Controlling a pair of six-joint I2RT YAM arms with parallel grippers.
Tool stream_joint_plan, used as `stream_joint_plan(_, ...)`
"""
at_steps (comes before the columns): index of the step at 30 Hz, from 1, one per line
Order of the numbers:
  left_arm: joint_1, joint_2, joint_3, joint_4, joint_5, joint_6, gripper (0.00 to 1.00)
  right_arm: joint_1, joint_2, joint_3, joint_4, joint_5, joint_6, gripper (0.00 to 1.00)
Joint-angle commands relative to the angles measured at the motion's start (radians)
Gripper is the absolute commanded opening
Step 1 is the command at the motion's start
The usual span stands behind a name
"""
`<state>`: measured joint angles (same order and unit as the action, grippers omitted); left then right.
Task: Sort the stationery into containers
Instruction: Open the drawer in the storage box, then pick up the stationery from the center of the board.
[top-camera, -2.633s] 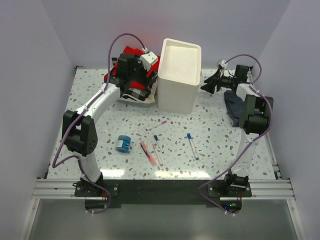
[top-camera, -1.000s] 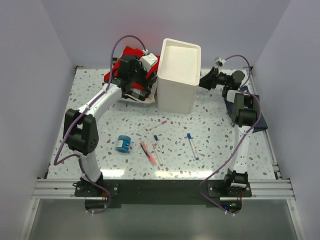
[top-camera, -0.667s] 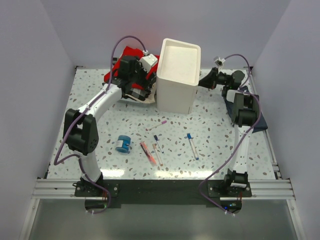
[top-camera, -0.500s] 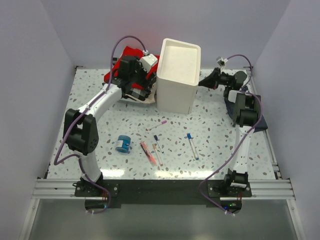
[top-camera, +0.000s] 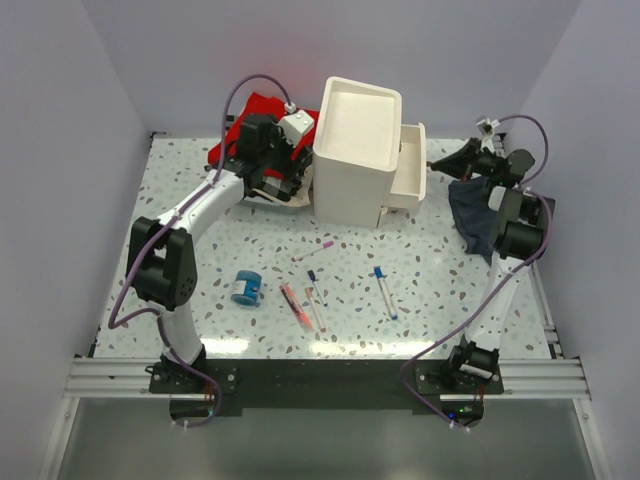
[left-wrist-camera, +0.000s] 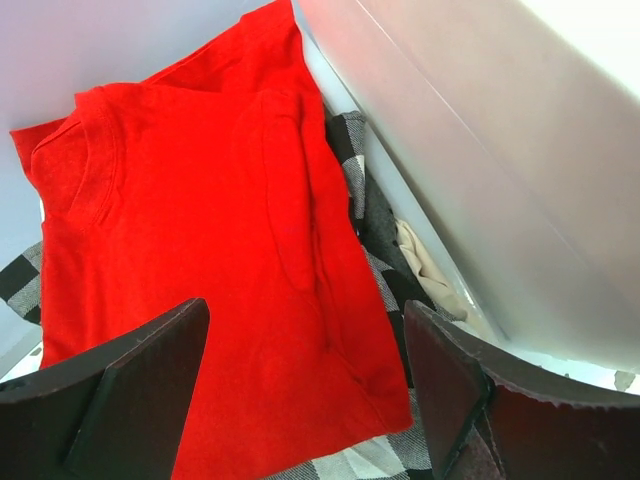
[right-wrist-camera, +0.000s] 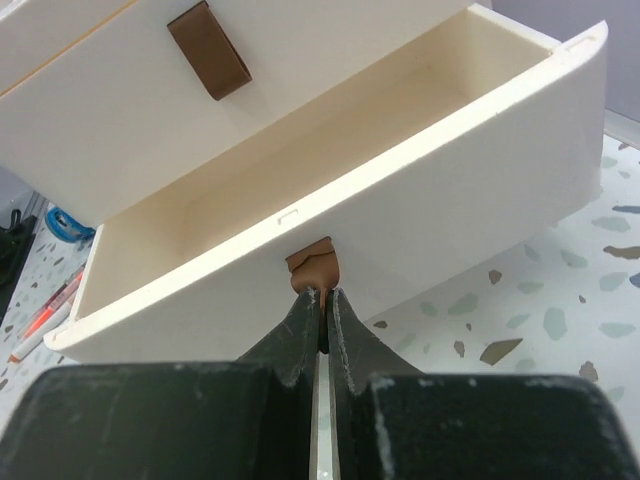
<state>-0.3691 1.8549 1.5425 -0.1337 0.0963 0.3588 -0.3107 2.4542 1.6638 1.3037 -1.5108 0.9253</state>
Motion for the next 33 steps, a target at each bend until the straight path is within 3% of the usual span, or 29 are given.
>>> stream_joint_plan(1, 0.002, -0.04, -0.002, 0.046, -0.023, 0.005, 0.84, -0.027, -0.078, -0.006, 0.111, -0.015, 0.01, 0.0)
stream_joint_plan(18, 0.004, -0.06, -0.021, 0.06, -0.038, 0.003, 0.84, -0.093, -0.093, -0.006, 0.103, -0.019, 0.015, 0.0)
stream_joint_plan(19, 0.004, -0.06, -0.022, 0.062, -0.038, 0.002, 0.85, -0.093, -0.098, -0.015, 0.103, -0.017, 0.014, 0.04)
stream_joint_plan(20, 0.004, -0.063, -0.022, 0.062, -0.038, 0.002, 0.85, -0.094, -0.101, -0.018, 0.1, -0.011, 0.017, 0.17)
stream_joint_plan(22, 0.004, -0.066, -0.025, 0.065, -0.04, 0.0, 0.86, -0.094, -0.112, -0.028, 0.106, -0.008, 0.021, 0.19)
stream_joint_plan(26, 0.01, -0.082, -0.036, 0.068, -0.046, 0.002, 0.86, -0.094, -0.144, -0.055, 0.117, 0.012, 0.024, 0.46)
stream_joint_plan(29, 0.018, -0.097, -0.045, 0.071, -0.044, 0.002, 0.87, -0.093, -0.172, -0.078, 0.127, 0.014, 0.024, 0.53)
stream_joint_plan(30, 0.021, -0.103, -0.048, 0.072, -0.044, 0.002, 0.87, -0.094, -0.178, -0.084, 0.129, 0.017, 0.018, 0.63)
stream_joint_plan(31, 0.024, -0.108, -0.054, 0.077, -0.043, 0.002, 0.87, -0.093, -0.185, -0.097, 0.129, 0.02, 0.017, 0.93)
stream_joint_plan(32, 0.028, -0.118, -0.058, 0.08, -0.041, 0.002, 0.87, -0.094, -0.195, -0.104, 0.129, 0.024, 0.015, 0.99)
stream_joint_plan(33, 0.032, -0.125, -0.062, 0.082, -0.041, 0.0, 0.87, -0.094, -0.21, -0.111, 0.129, 0.029, 0.011, 0.99)
